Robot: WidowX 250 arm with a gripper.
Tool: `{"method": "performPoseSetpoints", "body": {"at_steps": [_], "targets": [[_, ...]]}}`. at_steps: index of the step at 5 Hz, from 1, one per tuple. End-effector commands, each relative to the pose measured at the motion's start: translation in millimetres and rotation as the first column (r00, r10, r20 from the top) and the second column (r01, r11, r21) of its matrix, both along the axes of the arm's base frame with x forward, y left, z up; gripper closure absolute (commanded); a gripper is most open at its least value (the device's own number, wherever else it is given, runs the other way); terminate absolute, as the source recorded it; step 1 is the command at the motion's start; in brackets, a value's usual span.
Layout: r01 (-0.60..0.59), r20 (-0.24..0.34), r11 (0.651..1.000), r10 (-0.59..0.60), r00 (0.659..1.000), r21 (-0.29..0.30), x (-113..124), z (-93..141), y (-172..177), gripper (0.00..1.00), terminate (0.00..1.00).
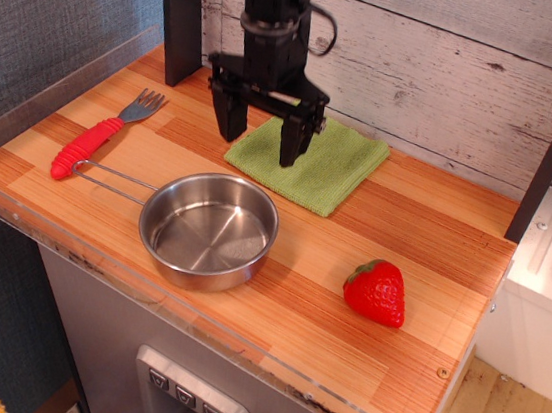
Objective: Place the green towel in front of the strawberry.
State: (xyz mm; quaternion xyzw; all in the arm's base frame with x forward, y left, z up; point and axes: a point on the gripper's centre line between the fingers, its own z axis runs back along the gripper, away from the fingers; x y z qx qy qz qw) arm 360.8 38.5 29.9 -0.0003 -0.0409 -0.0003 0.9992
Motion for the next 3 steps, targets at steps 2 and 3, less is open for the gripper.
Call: {"method": "performPoseSetpoints", "body": {"at_steps": [2, 3], "targets": [[0.029, 0.091, 0.999, -0.028, 0.995, -0.017, 35.0, 6.7, -16.1, 0.00, 0.00], [0.056, 0.057, 0.998, -0.055, 0.997, -0.013, 33.2, -5.0, -24.9, 0.00, 0.00]]}}
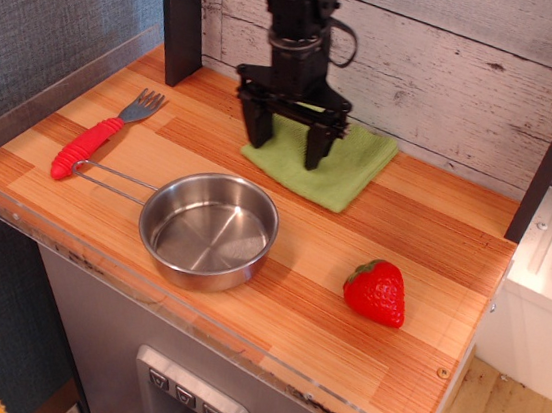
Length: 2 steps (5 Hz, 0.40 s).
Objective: Place the green towel in front of the strawberry.
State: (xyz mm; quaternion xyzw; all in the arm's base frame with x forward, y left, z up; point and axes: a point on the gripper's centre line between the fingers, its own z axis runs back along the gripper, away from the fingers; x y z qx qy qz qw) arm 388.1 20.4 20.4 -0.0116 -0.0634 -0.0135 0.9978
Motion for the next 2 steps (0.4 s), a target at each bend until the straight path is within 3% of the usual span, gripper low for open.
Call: {"method": "performPoseSetpoints", "body": {"at_steps": [1, 2], "targets": [[0.050, -0.061, 0.998, -0.047, 0.997, 0.043, -1.5, -14.4, -11.3, 0.00, 0.00], [0.078, -0.099, 0.995, -0.072, 0.992, 0.058, -5.7, -22.6, -18.2, 0.00, 0.00]]}}
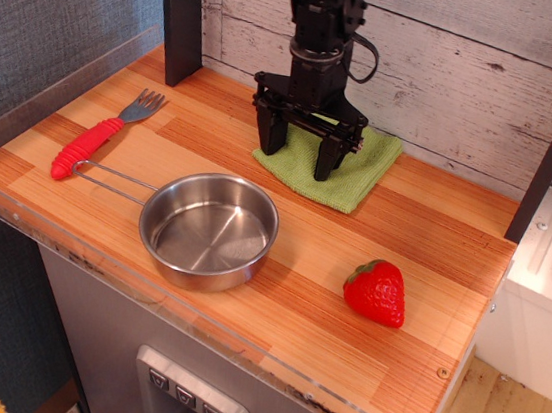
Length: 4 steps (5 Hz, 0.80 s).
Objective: Place the green towel in front of the strawberry.
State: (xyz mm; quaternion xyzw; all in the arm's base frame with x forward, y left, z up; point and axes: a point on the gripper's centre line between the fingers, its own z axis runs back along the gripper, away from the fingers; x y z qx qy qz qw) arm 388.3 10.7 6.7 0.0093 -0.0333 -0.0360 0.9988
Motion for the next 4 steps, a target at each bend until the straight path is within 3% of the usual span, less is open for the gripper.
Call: {"method": "performPoseSetpoints", "body": {"at_steps": [1, 3, 4], "targets": [[0.041, -0.072, 0.999, -0.042, 0.997, -0.015, -13.2, -9.1, -28.7, 0.00, 0.00], [0.057, -0.095, 0.997, -0.063, 0.994, -0.056, -30.0, -10.1, -85.0, 0.00, 0.00], [0.010, -0.106, 0.999, -0.014, 0.994, -0.040, -32.3, -14.5, -111.3, 0.00, 0.00]]}}
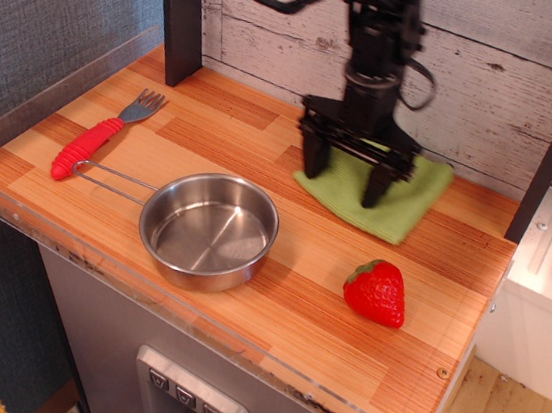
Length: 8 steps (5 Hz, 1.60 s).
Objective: Place the green towel in front of the strawberry.
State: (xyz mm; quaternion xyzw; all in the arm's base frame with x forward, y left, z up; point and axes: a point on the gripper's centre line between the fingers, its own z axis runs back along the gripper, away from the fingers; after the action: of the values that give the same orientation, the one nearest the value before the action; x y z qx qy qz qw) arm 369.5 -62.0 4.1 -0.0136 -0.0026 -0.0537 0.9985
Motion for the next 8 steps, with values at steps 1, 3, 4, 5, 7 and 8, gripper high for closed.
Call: {"method": "performPoseSetpoints", "body": {"at_steps": [1, 3, 4, 5, 7, 8], "targets": [[-0.094, -0.052, 0.996, 0.094, 0.994, -0.002, -12.7, -11.5, -57.8, 0.00, 0.00], [-0.172, -0.033, 0.984, 0.171, 0.985, -0.048, -8.2, 10.0, -61.1, 0.00, 0.00], [-0.152, 0.018, 0.988, 0.153, 0.988, -0.031, -5.8, 40.2, -58.4, 0.00, 0.00], [-0.083, 0.051, 0.996, 0.084, 0.995, -0.032, -9.8, 67.0, -66.1, 0.00, 0.00], [-0.045, 0.130, 0.999, 0.042, 0.991, 0.014, -26.0, 104.1, -67.6, 0.00, 0.00], [-0.049, 0.154, 0.999, 0.047, 0.987, 0.011, -32.0, 120.2, -56.4, 0.00, 0.00]]}}
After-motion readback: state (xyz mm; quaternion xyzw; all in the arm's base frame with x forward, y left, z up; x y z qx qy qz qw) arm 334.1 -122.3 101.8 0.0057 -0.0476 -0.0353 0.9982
